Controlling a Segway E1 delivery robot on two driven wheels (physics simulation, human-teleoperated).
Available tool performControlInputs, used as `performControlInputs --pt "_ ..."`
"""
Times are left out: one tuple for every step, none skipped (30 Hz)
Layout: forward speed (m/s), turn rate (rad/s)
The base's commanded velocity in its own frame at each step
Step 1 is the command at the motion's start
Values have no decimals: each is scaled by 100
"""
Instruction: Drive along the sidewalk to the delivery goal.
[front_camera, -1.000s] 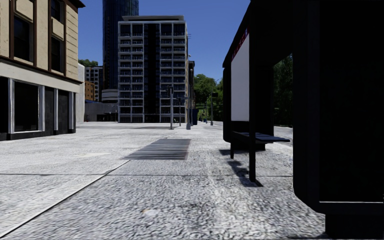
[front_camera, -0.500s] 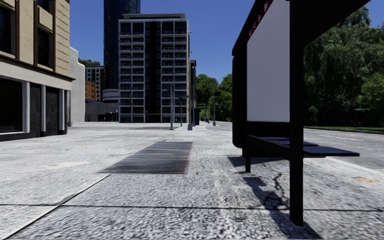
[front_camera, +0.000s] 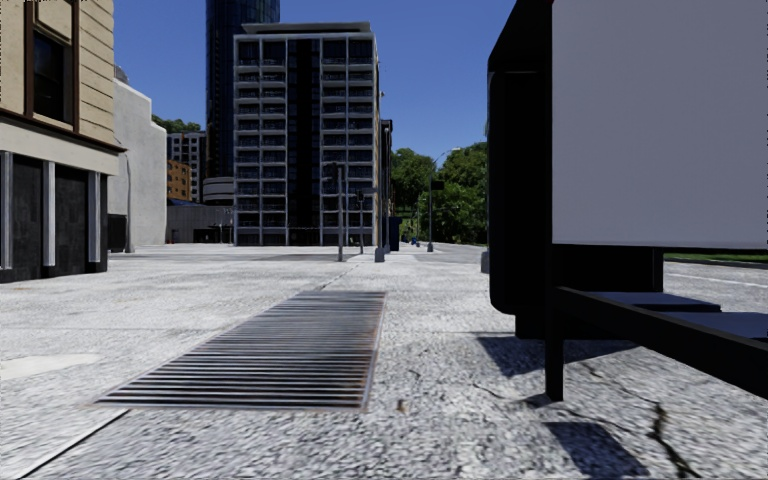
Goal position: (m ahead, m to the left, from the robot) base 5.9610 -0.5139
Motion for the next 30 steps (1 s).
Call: performControlInputs --pt "200 0" --pt "200 0" --pt "196 0" --pt "195 0" --pt "195 0" --pt "195 0" --pt "195 0" --pt "194 0" --pt "194 0" --pt "194 0" --pt "194 0" --pt "194 0" --pt "194 0" --pt "194 0" --pt "194 0" --pt "194 0" --pt "194 0" --pt "194 0" --pt "194 0" --pt "194 0" --pt "194 0" --pt "194 -11" --pt "194 -16" --pt "194 -18" --pt "194 -18" --pt "194 -19" --pt "194 -19" --pt "194 -19" --pt "194 -19" --pt "194 -19"
